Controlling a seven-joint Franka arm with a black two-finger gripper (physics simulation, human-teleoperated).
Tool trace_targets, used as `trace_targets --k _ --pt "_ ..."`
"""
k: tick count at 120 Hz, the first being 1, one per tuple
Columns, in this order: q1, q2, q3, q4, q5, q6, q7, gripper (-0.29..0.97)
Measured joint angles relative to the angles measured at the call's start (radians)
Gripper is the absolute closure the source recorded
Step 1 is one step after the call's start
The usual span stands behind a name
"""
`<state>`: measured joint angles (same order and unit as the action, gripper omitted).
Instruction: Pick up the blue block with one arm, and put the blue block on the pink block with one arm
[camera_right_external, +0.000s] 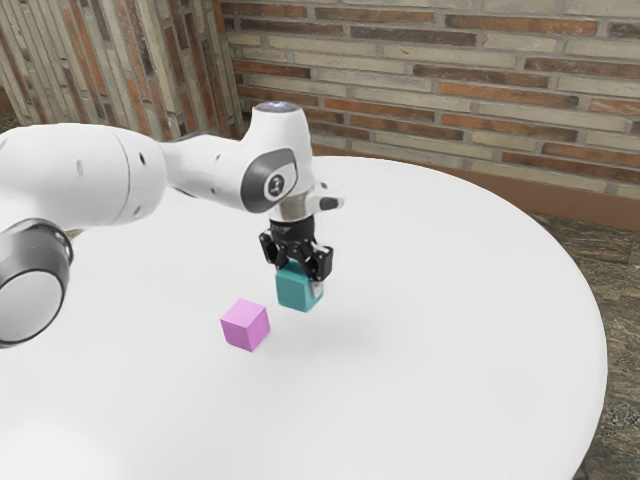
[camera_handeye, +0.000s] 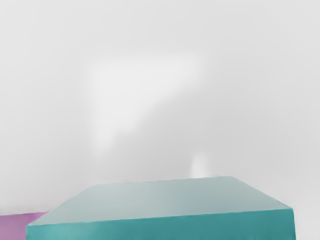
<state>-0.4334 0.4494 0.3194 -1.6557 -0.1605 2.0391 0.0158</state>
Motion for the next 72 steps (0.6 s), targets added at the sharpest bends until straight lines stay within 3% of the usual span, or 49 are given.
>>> trace_targets --k 72 --pt "0.018 -0.251 0.051 -0.359 0.110 0.171 0.003 0.34"
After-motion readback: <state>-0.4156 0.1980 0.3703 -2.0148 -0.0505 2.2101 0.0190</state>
